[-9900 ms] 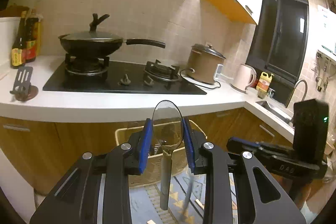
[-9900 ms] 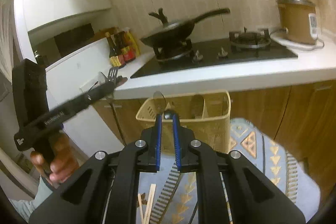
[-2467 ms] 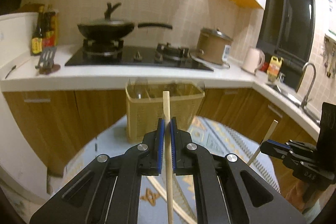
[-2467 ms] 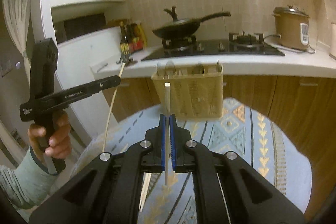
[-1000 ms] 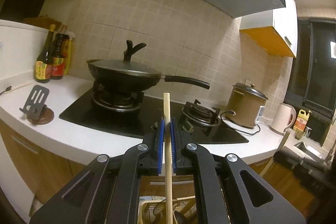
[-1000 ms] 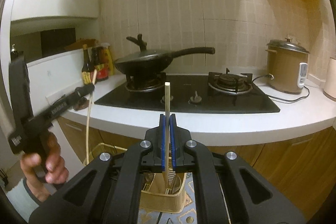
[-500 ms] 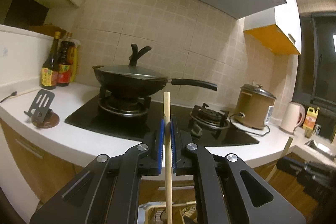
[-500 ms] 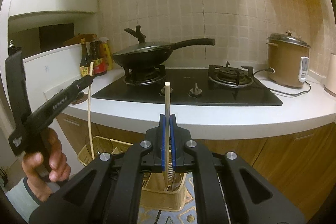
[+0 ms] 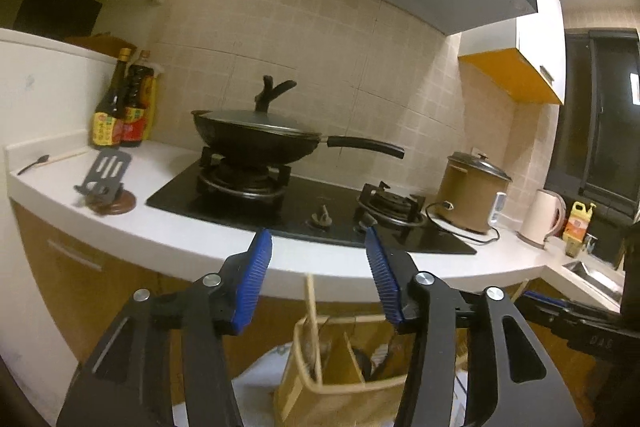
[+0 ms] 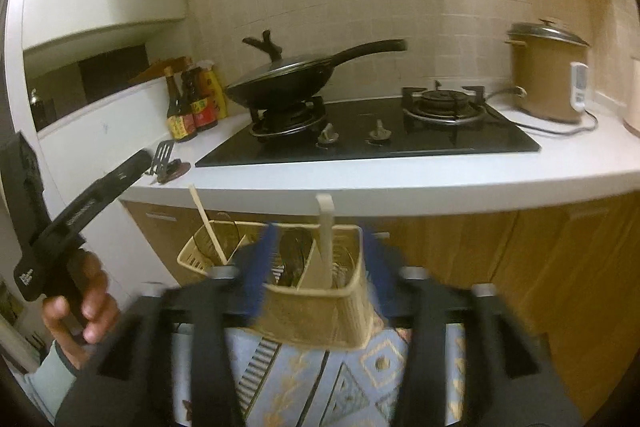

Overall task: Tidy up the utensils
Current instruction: 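Open both tools to drop the chopsticks into the holder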

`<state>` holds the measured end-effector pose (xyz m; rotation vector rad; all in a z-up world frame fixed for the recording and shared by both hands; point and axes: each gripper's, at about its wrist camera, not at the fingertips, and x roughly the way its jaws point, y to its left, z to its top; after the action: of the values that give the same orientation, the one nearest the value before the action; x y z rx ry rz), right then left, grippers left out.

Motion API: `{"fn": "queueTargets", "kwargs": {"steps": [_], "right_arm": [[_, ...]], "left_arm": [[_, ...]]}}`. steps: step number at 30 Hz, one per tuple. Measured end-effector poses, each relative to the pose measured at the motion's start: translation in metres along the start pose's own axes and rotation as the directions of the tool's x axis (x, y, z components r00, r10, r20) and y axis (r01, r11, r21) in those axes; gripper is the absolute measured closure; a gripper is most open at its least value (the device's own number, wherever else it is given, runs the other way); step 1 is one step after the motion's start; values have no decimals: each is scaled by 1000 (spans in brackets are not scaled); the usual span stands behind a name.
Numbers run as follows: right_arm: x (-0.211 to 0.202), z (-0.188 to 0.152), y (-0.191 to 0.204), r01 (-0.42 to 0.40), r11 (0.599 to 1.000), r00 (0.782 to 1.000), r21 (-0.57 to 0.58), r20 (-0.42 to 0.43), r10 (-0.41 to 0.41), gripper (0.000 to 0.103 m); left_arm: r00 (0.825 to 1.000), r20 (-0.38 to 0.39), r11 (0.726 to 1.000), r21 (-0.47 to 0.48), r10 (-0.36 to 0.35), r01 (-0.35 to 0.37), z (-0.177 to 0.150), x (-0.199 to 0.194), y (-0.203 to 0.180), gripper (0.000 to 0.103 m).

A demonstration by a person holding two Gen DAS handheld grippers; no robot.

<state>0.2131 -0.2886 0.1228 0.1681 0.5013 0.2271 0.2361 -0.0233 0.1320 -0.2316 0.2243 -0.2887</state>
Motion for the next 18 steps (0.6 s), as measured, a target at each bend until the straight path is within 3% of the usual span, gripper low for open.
{"fn": "queueTargets", "kwargs": {"steps": [5,10,18], "right_arm": [[-36,-22,4,5,999,1000,50,-19,-4,47],[-56,-49,20,-7,996,996,86,-93,15,47],[-44,-99,52,12,993,951,121,-308,26,47]], "left_arm": [[996,-89,1000,-6,8,-9,-8,-40,16,46],[974,-220,995,-96,-47,26,-28,-74,44,46],[934,-358,999,-47,-9,-8,-64,-120,55,47]]}}
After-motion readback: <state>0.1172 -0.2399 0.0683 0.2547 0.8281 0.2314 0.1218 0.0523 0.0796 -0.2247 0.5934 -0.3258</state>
